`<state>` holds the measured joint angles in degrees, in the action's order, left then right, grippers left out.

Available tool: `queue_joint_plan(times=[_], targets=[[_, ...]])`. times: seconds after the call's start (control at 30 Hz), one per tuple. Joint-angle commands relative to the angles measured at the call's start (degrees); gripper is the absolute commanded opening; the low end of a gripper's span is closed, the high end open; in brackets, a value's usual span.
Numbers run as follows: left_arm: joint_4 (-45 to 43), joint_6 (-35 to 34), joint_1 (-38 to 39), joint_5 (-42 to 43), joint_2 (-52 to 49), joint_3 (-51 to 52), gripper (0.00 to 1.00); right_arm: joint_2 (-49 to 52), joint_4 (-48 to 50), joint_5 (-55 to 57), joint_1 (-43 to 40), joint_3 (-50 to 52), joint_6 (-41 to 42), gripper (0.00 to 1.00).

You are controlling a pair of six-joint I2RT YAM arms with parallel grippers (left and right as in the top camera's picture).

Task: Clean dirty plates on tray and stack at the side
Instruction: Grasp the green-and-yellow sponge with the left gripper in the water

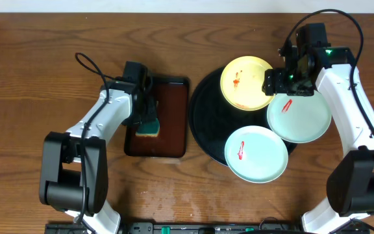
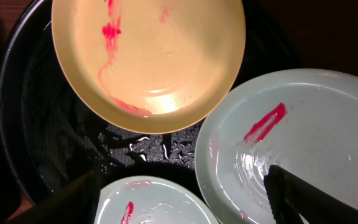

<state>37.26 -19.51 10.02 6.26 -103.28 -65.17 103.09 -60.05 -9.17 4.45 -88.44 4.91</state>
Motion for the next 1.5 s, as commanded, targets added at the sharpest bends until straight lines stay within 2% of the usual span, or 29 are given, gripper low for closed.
queue_joint_plan(times=[0.0, 0.13, 0.53, 0.83, 1.47], targets=[[0.2, -0.4, 1.5, 0.3, 1.1, 0.5, 0.33, 0.0, 0.0, 0.4, 0.5, -0.7, -0.7, 0.84], [-0.3, -1.8, 2.8, -3.4, 0.3, 1.4, 0.33, 0.0, 0.0, 0.4, 0.5, -0.7, -0.7, 0.84], [-3.7, -1.8, 3.1, -3.3, 0.0, 3.7, 0.32, 0.0, -0.2, 0.4, 0.5, -0.7, -0.8, 0.84], [-6.3, -1.8, 3.1, -3.3, -0.1, 5.6, 0.27, 0.0, -0.2, 0.4, 0.5, -0.7, -0.7, 0.84], [-10.9, -1.8, 3.1, -3.3, -0.5, 9.5, 0.27, 0.0, -0.2, 0.4, 0.5, -0.7, -0.7, 0.84]])
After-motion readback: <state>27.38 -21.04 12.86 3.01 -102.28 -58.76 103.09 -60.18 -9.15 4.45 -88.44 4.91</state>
